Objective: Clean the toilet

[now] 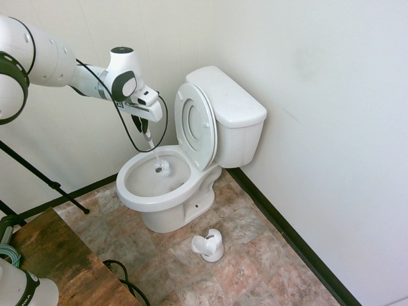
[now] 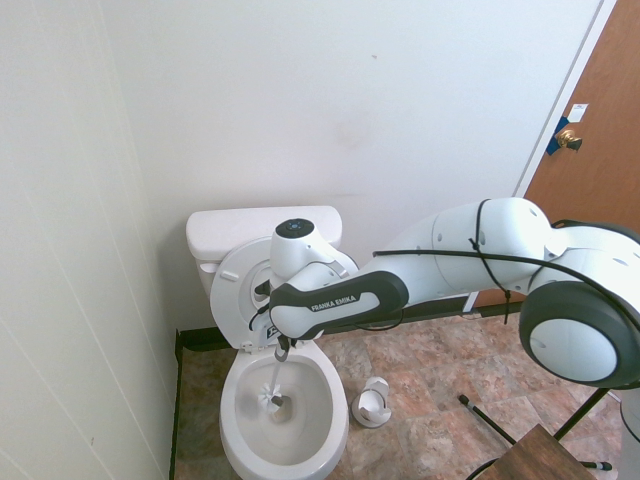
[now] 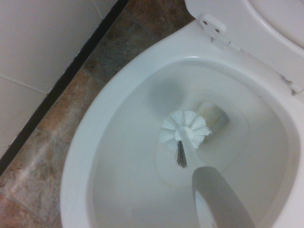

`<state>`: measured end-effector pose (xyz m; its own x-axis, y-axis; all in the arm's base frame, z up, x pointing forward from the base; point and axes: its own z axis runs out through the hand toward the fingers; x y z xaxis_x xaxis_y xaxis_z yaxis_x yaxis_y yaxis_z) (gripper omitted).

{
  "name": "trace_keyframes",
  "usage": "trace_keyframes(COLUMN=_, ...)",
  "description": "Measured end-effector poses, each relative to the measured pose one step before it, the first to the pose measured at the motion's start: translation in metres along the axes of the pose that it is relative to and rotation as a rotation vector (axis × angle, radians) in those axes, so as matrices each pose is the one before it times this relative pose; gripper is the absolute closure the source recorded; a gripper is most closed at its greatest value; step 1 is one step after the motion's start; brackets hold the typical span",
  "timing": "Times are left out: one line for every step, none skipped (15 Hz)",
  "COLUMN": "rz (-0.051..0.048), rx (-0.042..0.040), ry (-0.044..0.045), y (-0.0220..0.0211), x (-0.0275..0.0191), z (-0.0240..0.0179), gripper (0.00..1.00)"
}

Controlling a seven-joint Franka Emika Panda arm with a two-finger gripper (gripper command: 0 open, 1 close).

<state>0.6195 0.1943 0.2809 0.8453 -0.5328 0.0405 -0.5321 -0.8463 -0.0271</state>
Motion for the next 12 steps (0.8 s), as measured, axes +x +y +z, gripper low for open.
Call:
trace_keyframes(rz=-0.00135, rx=-0.00235, ry=-0.0016, y=-0.004, x=0.00208, z=0.00764, gripper=1.0)
trace_keyframes(rz=-0.00249, rx=-0.00237, ry=-0.00056, y=-0.00418, x=0.00129, z=0.00682, gripper=1.0)
trace_keyframes(rz=-0.0024, rx=-0.00077, ry=0.0019, y=-0.0041, x=0.00131, z=0.00396, gripper=1.0)
trace_keyframes(rz=-0.00172, rx=0.00291, ry=0.00477, y=-0.00459, x=0.00228, z=0.00144, gripper=1.0)
trace_keyframes(rz=-0.00102, rx=0.00364, ry=0.00435, y=-0.00475, x=0.00212, z=0.00132, gripper=1.0)
trace_keyframes(rz=0.00032, rx=0.00206, ry=0.00351, y=-0.00423, x=0.00192, z=0.00198, gripper=1.0)
trace_keyframes(rz=0.00483, rx=-0.00199, ry=0.00116, y=-0.00362, x=0.00095, z=0.00384, gripper=1.0)
trace_keyframes(rz=0.00183, rx=-0.00728, ry=-0.00212, y=-0.00179, x=0.00006, z=0.0031, gripper=1.0)
trace_keyframes(rz=-0.00533, rx=-0.0083, ry=-0.00544, y=-0.00232, x=-0.00255, z=-0.00099, gripper=1.0)
trace_keyframes(rz=-0.00305, rx=-0.00199, ry=-0.00143, y=0.00014, x=-0.00003, z=0.00003, gripper=1.0)
trace_keyframes(rz=-0.00557, rx=-0.00314, ry=-0.00283, y=0.00023, x=-0.00039, z=0.00201, gripper=1.0)
trace_keyframes(rz=-0.00664, rx=-0.00317, ry=-0.00367, y=-0.00018, x=-0.001, z=0.00405, gripper=1.0)
